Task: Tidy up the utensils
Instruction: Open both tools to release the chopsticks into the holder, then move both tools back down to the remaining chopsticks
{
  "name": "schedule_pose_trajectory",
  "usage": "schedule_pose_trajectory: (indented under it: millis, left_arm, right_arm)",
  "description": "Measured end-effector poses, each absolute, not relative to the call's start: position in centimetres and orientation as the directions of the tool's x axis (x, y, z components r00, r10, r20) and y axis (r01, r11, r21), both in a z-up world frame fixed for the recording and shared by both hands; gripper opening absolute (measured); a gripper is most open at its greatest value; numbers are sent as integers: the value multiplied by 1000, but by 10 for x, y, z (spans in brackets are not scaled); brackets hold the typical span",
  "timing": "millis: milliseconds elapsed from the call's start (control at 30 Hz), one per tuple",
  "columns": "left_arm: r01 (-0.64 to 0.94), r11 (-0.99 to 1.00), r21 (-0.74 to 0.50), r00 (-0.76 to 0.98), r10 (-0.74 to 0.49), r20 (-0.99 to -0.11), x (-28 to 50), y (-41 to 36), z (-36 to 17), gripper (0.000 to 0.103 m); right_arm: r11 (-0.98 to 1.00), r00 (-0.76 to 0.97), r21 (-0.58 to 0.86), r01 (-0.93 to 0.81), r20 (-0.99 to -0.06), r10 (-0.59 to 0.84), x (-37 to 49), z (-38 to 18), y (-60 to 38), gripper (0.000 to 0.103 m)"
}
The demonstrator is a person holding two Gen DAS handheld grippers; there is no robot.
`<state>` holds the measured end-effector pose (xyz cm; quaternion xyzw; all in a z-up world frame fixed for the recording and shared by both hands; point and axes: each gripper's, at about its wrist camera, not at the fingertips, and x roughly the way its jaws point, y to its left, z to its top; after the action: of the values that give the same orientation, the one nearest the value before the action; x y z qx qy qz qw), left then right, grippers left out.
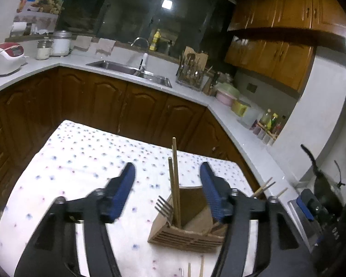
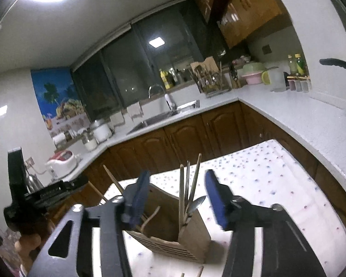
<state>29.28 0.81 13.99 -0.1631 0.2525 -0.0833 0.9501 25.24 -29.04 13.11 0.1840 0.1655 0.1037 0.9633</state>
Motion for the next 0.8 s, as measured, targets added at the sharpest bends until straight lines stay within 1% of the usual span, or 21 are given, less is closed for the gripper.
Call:
schedule_pose_trajectory:
  millis: [33, 67, 100, 133, 200, 233, 333, 533, 667, 800]
  left_arm:
    - [75, 933, -352, 861, -238, -449, 286, 11, 141, 67]
    - [70, 934, -350, 864, -232, -446, 280, 14, 142, 73]
    - [65, 935, -348, 867, -226, -445, 275, 17, 142, 76]
    - [61, 936, -346, 871, -219, -439, 265, 21, 141, 77]
    - [56, 939, -338, 873, -210, -440, 251, 25, 137, 78]
    - [50, 942, -333, 871, -204, -447, 244, 28, 134, 79]
    - [33, 945, -324, 860, -192, -473, 224, 34, 118, 80]
    - [2, 944, -330, 813, -194, -548, 191, 42, 75, 79]
    - [-6, 951, -309, 784, -188, -592, 174, 40, 52, 80]
    - [-1, 955, -298, 757, -194, -624, 161, 36, 34, 80]
  right_arm:
    - [906, 926, 400, -140, -270, 263, 248, 133, -293, 72]
    - [901, 929, 409, -141, -261, 264, 243, 135, -295, 75]
    - [896, 930, 420, -145, -251, 268, 237, 136, -297, 82]
    - [892, 932, 429, -146, -242, 269, 231, 136, -299, 89]
    - [888, 936, 435, -147, -229, 267, 221, 136, -300, 96]
    - [889, 938, 435, -146, -225, 264, 214, 134, -300, 98]
    - [890, 936, 434, -141, -235, 263, 196, 124, -300, 99]
    - [889, 905, 444, -110, -326, 275, 172, 86, -298, 99]
    - [888, 878, 453, -81, -389, 279, 159, 60, -297, 99]
    - [888, 860, 456, -58, -428, 276, 150, 42, -297, 99]
